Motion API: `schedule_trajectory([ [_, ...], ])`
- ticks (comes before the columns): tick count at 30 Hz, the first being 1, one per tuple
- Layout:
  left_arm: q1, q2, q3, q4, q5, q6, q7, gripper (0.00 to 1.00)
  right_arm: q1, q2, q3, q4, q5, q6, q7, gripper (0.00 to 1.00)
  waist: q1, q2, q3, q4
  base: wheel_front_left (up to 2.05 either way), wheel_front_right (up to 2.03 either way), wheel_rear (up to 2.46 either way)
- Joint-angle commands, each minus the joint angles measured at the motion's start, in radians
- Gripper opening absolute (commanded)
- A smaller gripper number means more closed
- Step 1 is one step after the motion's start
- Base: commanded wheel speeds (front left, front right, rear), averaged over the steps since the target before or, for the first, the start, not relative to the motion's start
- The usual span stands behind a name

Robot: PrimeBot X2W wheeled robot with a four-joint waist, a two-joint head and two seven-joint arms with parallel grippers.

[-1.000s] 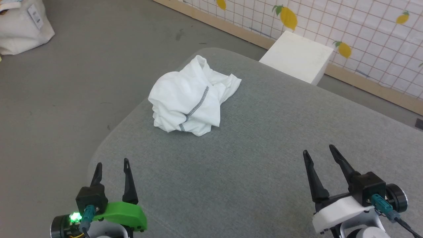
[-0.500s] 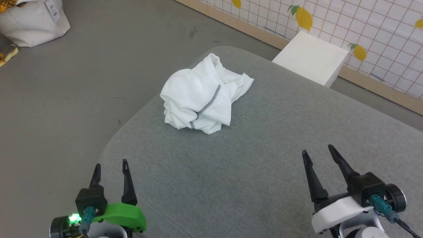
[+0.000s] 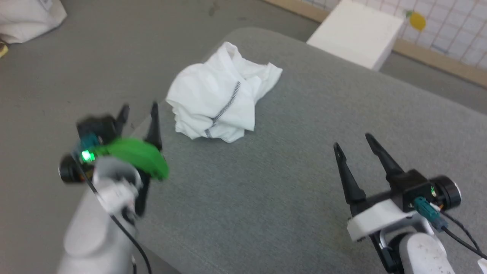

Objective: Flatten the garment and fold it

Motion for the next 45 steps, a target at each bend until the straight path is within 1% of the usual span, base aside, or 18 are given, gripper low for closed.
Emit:
schedule_trajectory([
  [1,-0.062,0.019,0.015,0.030,-0.028,-0.015,0.034,1.00,-0.031,-0.001,0.013,-0.013,-0.014,-0.002,0.007,1.00,0.0000,0.0000,0.153,-0.116,0.00,0.00,0.00],
  [4,-0.178,0.058,0.045,0.095,-0.066,-0.041,0.107,1.00,-0.073,-0.001,0.037,-0.026,-0.031,-0.002,0.013,1.00,0.0000,0.0000,0.237,-0.179,0.00,0.00,0.00],
  [7,-0.277,0.114,0.080,0.160,-0.107,-0.061,0.200,1.00,-0.122,-0.001,0.054,-0.030,-0.045,-0.002,0.012,1.00,0.0000,0.0000,0.324,-0.247,0.00,0.00,0.00],
  [12,-0.360,0.196,0.141,0.218,-0.189,-0.078,0.367,1.00,-0.187,-0.001,0.067,-0.037,-0.054,-0.002,0.000,1.00,0.0000,0.0000,0.446,-0.342,0.00,0.00,0.00],
  [14,-0.377,0.217,0.159,0.228,-0.216,-0.069,0.433,1.00,-0.204,-0.001,0.060,-0.039,-0.055,-0.002,-0.006,1.00,0.0000,0.0000,0.487,-0.364,0.00,0.00,0.00],
  [18,-0.381,0.238,0.200,0.236,-0.277,-0.033,0.557,1.00,-0.222,-0.001,0.056,-0.036,-0.051,-0.002,-0.017,1.00,0.0000,0.0000,0.541,-0.399,0.00,0.00,0.00],
  [21,-0.352,0.258,0.243,0.238,-0.299,0.025,0.595,1.00,-0.240,-0.001,0.060,-0.030,-0.044,-0.002,-0.031,1.00,0.0000,0.0000,0.564,-0.426,0.00,0.00,0.00],
  [24,-0.308,0.254,0.268,0.252,-0.329,0.070,0.658,1.00,-0.252,-0.001,0.060,-0.021,-0.038,-0.002,-0.042,1.00,0.0000,0.0000,0.568,-0.439,0.00,0.00,0.00],
  [26,-0.277,0.233,0.279,0.247,-0.355,0.093,0.697,1.00,-0.256,-0.001,0.059,-0.010,-0.035,-0.002,-0.050,1.00,0.0000,0.0000,0.560,-0.443,0.00,0.00,0.00],
  [28,-0.245,0.219,0.277,0.237,-0.374,0.098,0.738,1.00,-0.256,-0.001,0.059,0.003,-0.029,-0.002,-0.058,1.00,0.0000,0.0000,0.541,-0.445,0.00,0.00,0.00],
  [29,-0.232,0.219,0.273,0.231,-0.375,0.098,0.750,0.84,-0.255,-0.001,0.059,0.009,-0.025,-0.002,-0.062,1.00,0.0000,0.0000,0.530,-0.445,0.00,0.00,0.00],
  [30,-0.218,0.222,0.270,0.218,-0.372,0.093,0.750,0.39,-0.254,-0.001,0.058,0.018,-0.020,-0.002,-0.069,1.00,0.0000,0.0000,0.512,-0.444,0.00,0.00,0.00],
  [31,-0.211,0.229,0.272,0.206,-0.366,0.093,0.734,0.00,-0.253,-0.001,0.058,0.024,-0.015,-0.002,-0.074,1.00,0.0000,0.0000,0.495,-0.444,0.00,0.00,0.00],
  [33,-0.204,0.256,0.275,0.174,-0.332,0.085,0.665,0.00,-0.247,-0.001,0.060,0.039,-0.003,-0.002,-0.082,1.00,0.0000,0.0000,0.456,-0.444,0.00,0.00,0.00],
  [35,-0.207,0.282,0.269,0.145,-0.290,0.066,0.581,0.00,-0.234,-0.001,0.058,0.060,0.009,-0.002,-0.092,1.00,0.0000,0.0000,0.399,-0.441,0.00,0.00,0.00],
  [40,-0.257,0.361,0.248,0.079,-0.138,0.052,0.302,0.00,-0.181,-0.001,0.044,0.114,0.053,-0.002,-0.115,1.00,0.0000,0.0000,0.235,-0.439,0.00,0.00,0.00],
  [43,-0.307,0.391,0.211,0.059,-0.067,0.036,0.196,0.00,-0.146,-0.001,0.033,0.136,0.078,-0.002,-0.124,1.00,0.0000,0.0000,0.145,-0.446,0.00,0.00,0.00],
  [45,-0.351,0.395,0.179,0.043,-0.029,0.025,0.145,0.00,-0.121,-0.001,0.021,0.148,0.089,-0.002,-0.129,1.00,0.0000,0.0000,0.088,-0.453,0.00,0.00,0.00],
])
